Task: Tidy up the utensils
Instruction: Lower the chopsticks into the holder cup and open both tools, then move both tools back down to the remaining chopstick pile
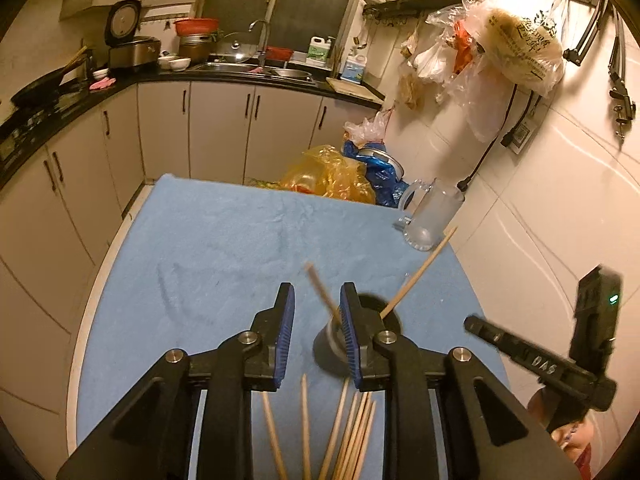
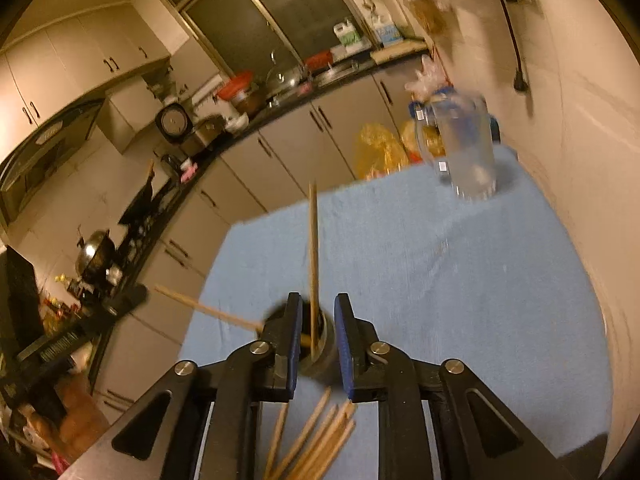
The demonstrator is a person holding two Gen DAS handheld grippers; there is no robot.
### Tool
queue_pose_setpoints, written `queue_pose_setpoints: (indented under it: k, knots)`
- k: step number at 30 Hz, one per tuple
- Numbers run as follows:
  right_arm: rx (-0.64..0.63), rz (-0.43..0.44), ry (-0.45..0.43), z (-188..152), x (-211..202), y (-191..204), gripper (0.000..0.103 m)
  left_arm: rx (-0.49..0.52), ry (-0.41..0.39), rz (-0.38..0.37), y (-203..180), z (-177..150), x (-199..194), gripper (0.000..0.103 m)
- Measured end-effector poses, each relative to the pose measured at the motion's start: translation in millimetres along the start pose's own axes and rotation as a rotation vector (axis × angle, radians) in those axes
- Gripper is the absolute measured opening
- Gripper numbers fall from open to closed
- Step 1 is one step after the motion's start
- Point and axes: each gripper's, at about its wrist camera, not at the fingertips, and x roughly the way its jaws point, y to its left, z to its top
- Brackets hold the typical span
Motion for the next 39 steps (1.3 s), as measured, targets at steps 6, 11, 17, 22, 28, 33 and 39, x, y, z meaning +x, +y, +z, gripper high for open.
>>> queue_pose_setpoints:
  k: [6,11,17,22,28,33,39]
  knots:
    - [0.059,0.013,0.116,-60.0,16.1,-21.6,0.018,-0.032,0.060,0.026,25.6,-61.5,-4.2,0.026]
    - [0.100,0.015,0.172,-99.6,23.3,-37.3,0.018,-0.023,0.156,-0.006,29.3,-111.7,15.4,0.026]
    - [0.153,-0.003,0.189,-121.9,20.3,-58.2,0.018,0.101,0.299,-0.024,-10.6,-154.9,57.5,0.026]
    - [0.155,-0.011,0.182,-127.7,10.6,-65.1,0.018,0.210,0.359,0.010,-37.2,-175.0,85.3,0.026]
    - [0.149,-0.018,0.176,-130.5,8.1,-60.3,0.018,0.211,0.380,0.104,-31.0,-182.2,95.2,0.028]
    - [0.113,-0.013,0.201,-132.8,17.5,-48.5,0.018,0.066,0.358,0.138,9.7,-183.2,76.3,0.028]
    - [0.052,-0.025,0.251,-137.9,40.5,-27.3,0.018,-0.039,0.295,0.070,47.5,-195.3,35.8,0.028]
